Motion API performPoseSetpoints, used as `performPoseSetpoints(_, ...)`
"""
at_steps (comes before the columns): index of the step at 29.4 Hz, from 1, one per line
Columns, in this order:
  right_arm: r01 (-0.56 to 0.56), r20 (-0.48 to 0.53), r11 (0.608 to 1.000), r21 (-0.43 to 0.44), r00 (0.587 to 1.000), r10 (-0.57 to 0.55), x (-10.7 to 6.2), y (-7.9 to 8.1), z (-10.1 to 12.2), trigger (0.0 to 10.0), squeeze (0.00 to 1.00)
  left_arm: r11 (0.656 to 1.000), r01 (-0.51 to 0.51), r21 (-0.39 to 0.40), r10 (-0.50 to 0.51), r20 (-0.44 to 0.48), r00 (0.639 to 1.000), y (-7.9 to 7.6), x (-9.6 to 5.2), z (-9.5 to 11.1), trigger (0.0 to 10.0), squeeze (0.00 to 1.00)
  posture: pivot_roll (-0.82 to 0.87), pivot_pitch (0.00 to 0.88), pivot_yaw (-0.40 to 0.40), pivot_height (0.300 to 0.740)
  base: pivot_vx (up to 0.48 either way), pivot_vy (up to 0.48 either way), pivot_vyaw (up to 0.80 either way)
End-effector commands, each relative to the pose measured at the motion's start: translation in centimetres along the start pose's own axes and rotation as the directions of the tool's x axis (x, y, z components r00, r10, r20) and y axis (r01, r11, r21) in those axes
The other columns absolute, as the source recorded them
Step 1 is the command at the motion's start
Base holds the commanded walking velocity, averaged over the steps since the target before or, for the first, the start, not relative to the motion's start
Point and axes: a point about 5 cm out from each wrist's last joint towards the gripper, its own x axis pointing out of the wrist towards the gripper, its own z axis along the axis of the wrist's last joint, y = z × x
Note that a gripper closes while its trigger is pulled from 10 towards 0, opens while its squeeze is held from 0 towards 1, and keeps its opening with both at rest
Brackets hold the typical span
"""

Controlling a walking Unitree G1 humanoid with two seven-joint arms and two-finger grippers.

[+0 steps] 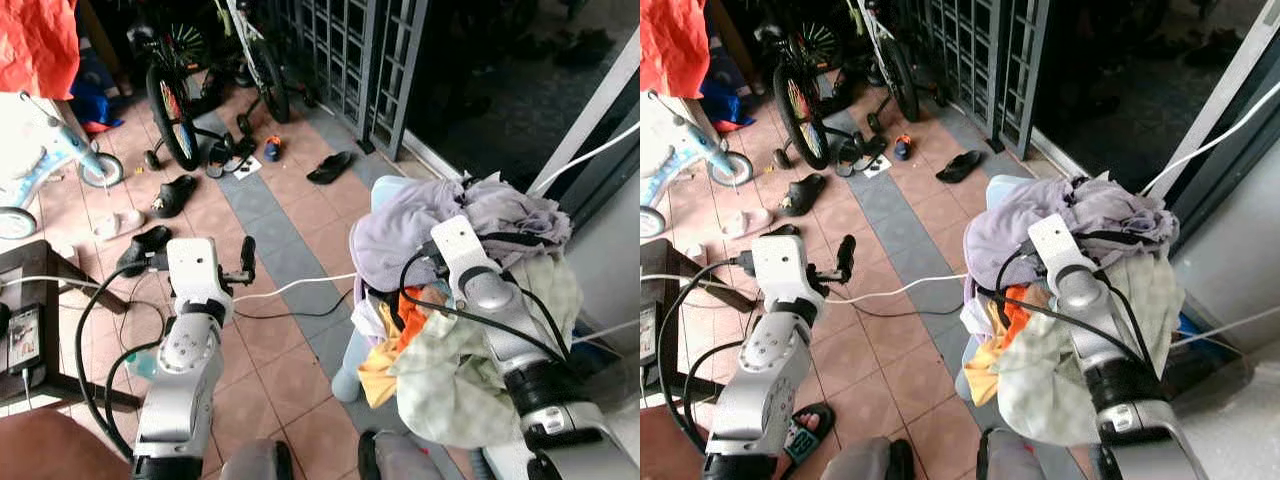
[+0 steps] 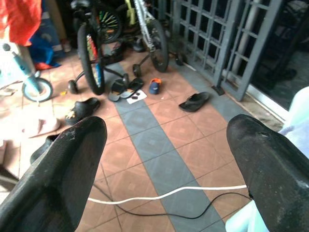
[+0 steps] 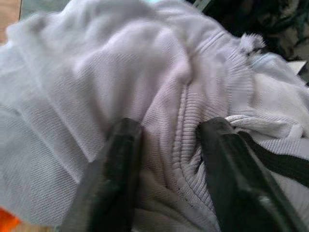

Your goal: Clothes washing

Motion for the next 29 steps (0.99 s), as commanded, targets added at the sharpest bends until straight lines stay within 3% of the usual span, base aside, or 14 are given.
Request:
performPoseSetpoints(1, -0.050, -0.071, 0.999, -0.013, 0.996, 0.049, -0.3, 1.0, -1.8, 0.0, 0.00, 1.000, -0.015, 0.014, 0.015, -0.005, 1.000, 0.2, -0.3, 0.0, 10.0, 0.00, -0.03, 0.150, 0.048, 0.740, 0.000, 0.000, 0.00)
performPoseSetpoints(8, -0.092, -0.101, 0.995, -0.037, 0.991, 0.088, -1.5, 1.7, -3.5, 0.0, 0.00, 1.000, -0.019, 0.010, 0.019, -0.014, 1.000, 0.1, -0.3, -0.2, 10.0, 0.00, -0.05, 0.154, 0.042, 0.740, 0.000, 0.000, 0.00)
performPoseSetpoints(16, -0.122, -0.060, 0.992, 0.024, 0.991, 0.123, -2.1, 2.7, -3.0, 0.0, 0.00, 1.000, -0.027, 0.007, 0.027, -0.021, 0.999, 0.0, -0.2, -0.4, 10.0, 0.00, -0.05, 0.147, 0.038, 0.740, 0.000, 0.000, 0.00)
performPoseSetpoints(21, -0.116, 0.156, 0.981, 0.155, 0.984, 0.092, -2.4, 2.9, 0.6, 0.0, 0.00, 0.999, -0.034, 0.012, 0.034, -0.027, 0.999, 0.1, 0.2, -0.8, 10.0, 0.00, -0.06, 0.109, 0.056, 0.740, 0.000, 0.000, 0.00)
performPoseSetpoints(22, -0.124, 0.260, 0.969, 0.213, 0.963, 0.066, -2.6, 2.8, 2.4, 0.0, 0.00, 0.998, -0.044, 0.042, 0.046, -0.031, 0.998, 0.2, 0.3, -1.5, 10.0, 0.00, -0.06, 0.073, 0.074, 0.740, 0.000, 0.000, 0.00)
performPoseSetpoints(25, -0.140, 0.362, 0.949, 0.282, 0.932, 0.030, -3.2, 2.0, 4.5, 0.0, 0.00, 0.998, -0.039, 0.050, 0.039, -0.019, 0.999, 0.1, 0.8, -1.3, 10.0, 0.00, -0.06, 0.007, 0.090, 0.740, 0.000, 0.000, 0.00)
performPoseSetpoints(26, -0.158, 0.429, 0.934, 0.321, 0.903, 0.005, -3.8, 1.5, 5.8, 0.0, 0.00, 0.997, -0.029, 0.065, 0.029, -0.007, 1.000, 0.0, 1.4, -1.2, 10.0, 0.00, -0.07, 0.000, 0.103, 0.740, 0.000, 0.000, 0.00)
performPoseSetpoints(29, -0.147, 0.483, 0.924, 0.353, 0.874, -0.046, -4.6, 0.9, 6.8, 0.0, 0.00, 0.996, -0.031, 0.084, 0.032, -0.009, 0.999, 0.2, 2.2, -1.2, 10.0, 0.00, -0.08, 0.000, 0.117, 0.740, 0.000, 0.000, 0.00)
